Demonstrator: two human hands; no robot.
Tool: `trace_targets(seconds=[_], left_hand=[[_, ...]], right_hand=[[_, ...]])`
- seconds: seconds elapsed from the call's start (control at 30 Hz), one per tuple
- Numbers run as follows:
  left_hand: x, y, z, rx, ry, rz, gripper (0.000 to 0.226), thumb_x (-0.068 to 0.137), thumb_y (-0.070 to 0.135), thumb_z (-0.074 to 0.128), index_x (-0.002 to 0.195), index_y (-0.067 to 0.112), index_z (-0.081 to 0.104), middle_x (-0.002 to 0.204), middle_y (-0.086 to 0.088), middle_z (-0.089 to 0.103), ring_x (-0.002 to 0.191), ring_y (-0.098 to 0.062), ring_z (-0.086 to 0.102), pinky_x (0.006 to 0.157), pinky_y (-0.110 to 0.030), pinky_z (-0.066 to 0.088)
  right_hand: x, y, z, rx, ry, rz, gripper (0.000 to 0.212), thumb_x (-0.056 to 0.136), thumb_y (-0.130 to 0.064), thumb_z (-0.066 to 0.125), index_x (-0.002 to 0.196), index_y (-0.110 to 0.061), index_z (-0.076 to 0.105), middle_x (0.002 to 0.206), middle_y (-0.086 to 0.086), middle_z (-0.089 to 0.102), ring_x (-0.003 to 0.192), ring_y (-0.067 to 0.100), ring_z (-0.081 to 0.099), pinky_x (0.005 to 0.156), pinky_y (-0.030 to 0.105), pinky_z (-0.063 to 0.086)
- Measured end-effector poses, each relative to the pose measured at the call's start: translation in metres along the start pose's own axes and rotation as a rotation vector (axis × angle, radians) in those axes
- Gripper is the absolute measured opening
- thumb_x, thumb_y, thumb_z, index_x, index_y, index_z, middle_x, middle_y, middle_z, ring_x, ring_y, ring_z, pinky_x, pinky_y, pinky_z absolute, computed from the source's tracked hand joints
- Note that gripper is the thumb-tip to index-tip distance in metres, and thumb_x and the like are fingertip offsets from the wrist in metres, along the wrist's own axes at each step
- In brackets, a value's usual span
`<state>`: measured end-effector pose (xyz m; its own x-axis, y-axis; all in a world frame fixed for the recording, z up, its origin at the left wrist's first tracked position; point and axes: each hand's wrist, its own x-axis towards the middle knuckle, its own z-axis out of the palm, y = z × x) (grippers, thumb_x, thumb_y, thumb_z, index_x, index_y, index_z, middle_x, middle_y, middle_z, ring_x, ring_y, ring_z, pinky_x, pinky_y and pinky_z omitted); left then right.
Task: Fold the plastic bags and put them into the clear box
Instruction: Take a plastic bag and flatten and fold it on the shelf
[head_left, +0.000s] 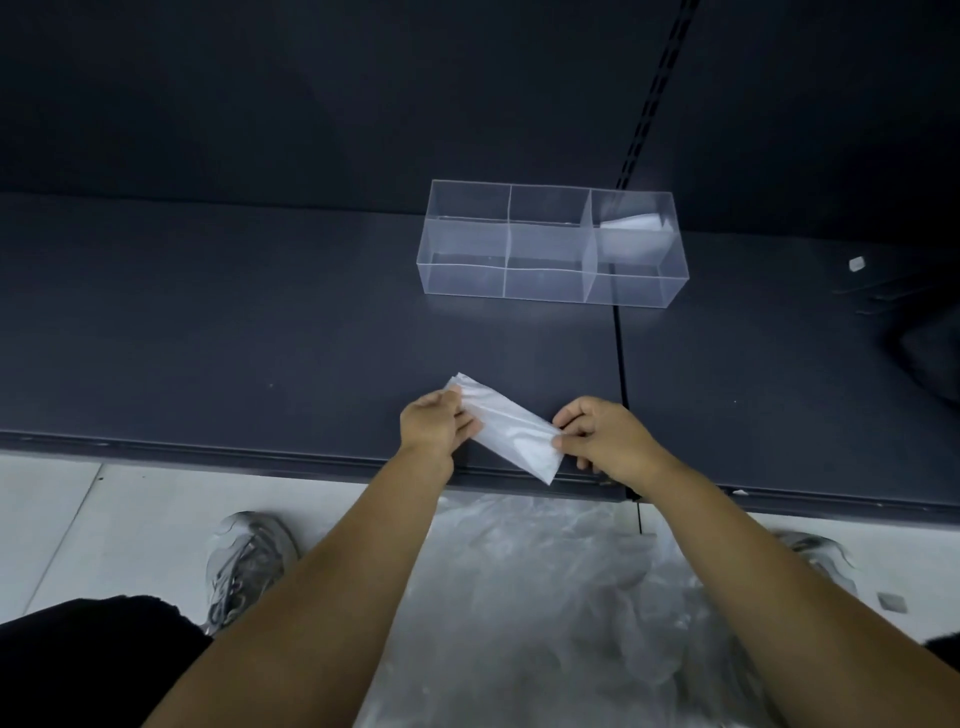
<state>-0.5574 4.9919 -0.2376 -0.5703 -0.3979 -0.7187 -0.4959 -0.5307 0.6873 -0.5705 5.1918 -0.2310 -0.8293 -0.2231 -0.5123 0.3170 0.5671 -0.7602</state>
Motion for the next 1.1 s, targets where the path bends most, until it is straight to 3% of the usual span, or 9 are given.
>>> trace_targets(seconds=[0.17, 0.27, 0.37, 0.5, 0.6, 0.7, 0.83, 0.97, 1.1], left_hand=[[0.001, 0.000, -0.007, 0.122, 0.138, 0.274, 0.017, 0.097, 0.002, 0.047, 0.099, -0.001, 0.063, 0.096, -0.018, 0.066, 0.077, -0.023, 0.064, 0.067, -0.026, 0.058], [-0.023, -0.015, -0.013, 0.607, 0.286, 0.943, 0.022, 0.094, 0.002, 0.049, 0.109, 0.004, 0.065, 0.107, -0.013, 0.065, 0.098, -0.022, 0.059, 0.092, -0.024, 0.042], [-0.048, -0.050, -0.008, 0.964, -0.193, 1.248, 0.037, 0.091, 0.020, 0.056, 0.125, 0.004, 0.059, 0.128, -0.013, 0.059, 0.121, -0.022, 0.050, 0.109, -0.025, 0.030], [-0.049, -0.080, -0.015, 1.299, -0.467, 1.127, 0.075, 0.088, 0.045, 0.061, 0.147, 0.009, 0.032, 0.151, -0.006, 0.035, 0.142, -0.019, 0.026, 0.117, -0.023, 0.006], [-0.046, -0.078, -0.016, 1.241, -0.396, 1.113, 0.062, 0.089, 0.028, 0.065, 0.143, 0.010, 0.041, 0.144, -0.008, 0.047, 0.134, -0.023, 0.042, 0.114, -0.025, 0.024], [-0.050, -0.068, -0.015, 1.168, -0.270, 1.080, 0.037, 0.092, 0.016, 0.058, 0.129, 0.018, 0.059, 0.107, -0.006, 0.071, 0.090, -0.024, 0.066, 0.075, -0.024, 0.045], [-0.044, -0.051, -0.019, 1.042, -0.281, 0.891, 0.021, 0.097, 0.021, 0.051, 0.105, 0.019, 0.071, 0.058, 0.007, 0.050, 0.052, -0.012, 0.042, 0.054, -0.025, 0.033], [-0.035, -0.034, -0.016, 0.758, -0.326, 0.602, 0.028, 0.099, 0.023, 0.050, 0.097, 0.003, 0.070, 0.080, 0.000, 0.063, 0.075, -0.014, 0.056, 0.072, -0.029, 0.046], [-0.026, -0.028, -0.014, 0.438, -0.255, 0.318, 0.027, 0.099, 0.020, 0.051, 0.108, 0.001, 0.067, 0.098, -0.012, 0.067, 0.089, -0.021, 0.064, 0.082, -0.038, 0.056]], right_hand=[[0.005, -0.006, -0.002, -0.073, -0.034, 0.028, 0.016, 0.081, -0.007, 0.072, 0.089, -0.014, 0.061, 0.075, 0.003, 0.071, 0.046, 0.006, 0.058, 0.042, 0.016, 0.040], [0.008, -0.009, -0.004, -0.072, -0.056, 0.059, 0.016, 0.080, -0.007, 0.073, 0.090, -0.013, 0.062, 0.076, 0.007, 0.072, 0.050, 0.008, 0.063, 0.042, 0.017, 0.041], [0.008, -0.013, -0.006, -0.063, -0.083, 0.074, 0.017, 0.079, -0.007, 0.074, 0.091, -0.011, 0.063, 0.069, 0.004, 0.071, 0.053, 0.010, 0.065, 0.042, 0.018, 0.040], [0.002, -0.019, -0.008, -0.035, -0.169, 0.129, 0.018, 0.083, -0.013, 0.073, 0.097, -0.012, 0.061, 0.075, 0.002, 0.072, 0.057, 0.009, 0.065, 0.048, 0.019, 0.042], [-0.007, -0.024, -0.010, 0.125, -0.204, 0.214, 0.012, 0.090, -0.017, 0.066, 0.098, -0.012, 0.059, 0.074, 0.002, 0.071, 0.056, 0.009, 0.066, 0.046, 0.018, 0.043], [-0.016, -0.030, -0.015, 0.285, -0.215, 0.236, 0.016, 0.092, -0.022, 0.063, 0.103, -0.011, 0.060, 0.071, 0.002, 0.072, 0.056, 0.010, 0.066, 0.048, 0.018, 0.045], [-0.018, -0.034, -0.014, 0.144, -0.068, 0.059, 0.033, 0.085, -0.018, 0.071, 0.114, -0.021, 0.057, 0.099, -0.005, 0.068, 0.065, 0.007, 0.062, 0.057, 0.020, 0.045], [-0.016, -0.029, 0.004, 0.117, -0.113, -0.056, 0.049, 0.082, -0.005, 0.073, 0.124, -0.022, 0.054, 0.117, -0.006, 0.062, 0.059, 0.002, 0.054, 0.061, 0.021, 0.044], [-0.007, -0.024, 0.029, 0.172, 0.002, -0.062, 0.033, 0.083, 0.001, 0.068, 0.115, -0.005, 0.061, 0.098, 0.012, 0.069, 0.046, -0.003, 0.051, 0.049, 0.012, 0.043]])
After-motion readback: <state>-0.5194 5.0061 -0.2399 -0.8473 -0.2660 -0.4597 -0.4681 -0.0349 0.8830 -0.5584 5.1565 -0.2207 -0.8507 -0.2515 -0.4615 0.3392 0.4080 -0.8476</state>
